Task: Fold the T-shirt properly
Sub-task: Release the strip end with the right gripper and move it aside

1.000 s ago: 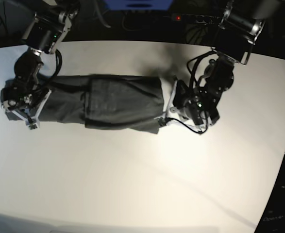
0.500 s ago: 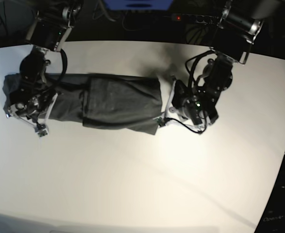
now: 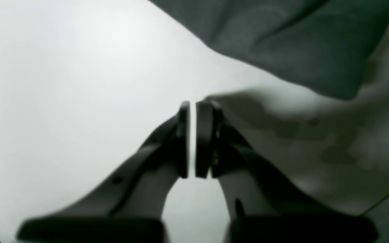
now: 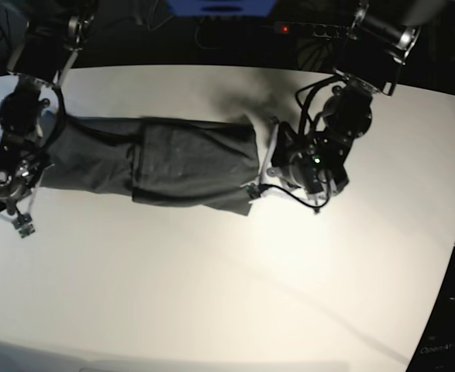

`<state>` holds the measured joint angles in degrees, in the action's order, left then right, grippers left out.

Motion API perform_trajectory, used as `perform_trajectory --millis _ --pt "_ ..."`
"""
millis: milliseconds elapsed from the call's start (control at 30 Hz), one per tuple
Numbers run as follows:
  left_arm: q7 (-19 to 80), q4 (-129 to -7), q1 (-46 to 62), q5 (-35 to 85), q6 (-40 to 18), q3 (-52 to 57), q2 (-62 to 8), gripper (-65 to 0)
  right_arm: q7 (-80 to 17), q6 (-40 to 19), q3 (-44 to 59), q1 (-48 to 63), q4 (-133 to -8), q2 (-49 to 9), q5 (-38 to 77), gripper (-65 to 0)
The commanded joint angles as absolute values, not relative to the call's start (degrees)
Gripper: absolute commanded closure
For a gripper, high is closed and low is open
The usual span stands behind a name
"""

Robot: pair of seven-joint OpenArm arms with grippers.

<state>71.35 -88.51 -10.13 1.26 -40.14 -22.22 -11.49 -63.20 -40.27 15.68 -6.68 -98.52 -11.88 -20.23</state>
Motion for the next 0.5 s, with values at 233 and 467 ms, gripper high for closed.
perform_trajectory --millis 233,467 --pt "71.08 -89.36 -11.30 1.27 -40.00 -21.93 -10.51 -3.1 -62.73 -40.00 26.51 -15.78 -84.62 -16.57 -20.62 -0.9" --pt "70.99 -89.45 -11.38 1.36 -40.00 -21.93 -10.24 -3.1 -61.32 -40.00 30.81 -20.97 -73.10 -20.18 -20.53 -1.3"
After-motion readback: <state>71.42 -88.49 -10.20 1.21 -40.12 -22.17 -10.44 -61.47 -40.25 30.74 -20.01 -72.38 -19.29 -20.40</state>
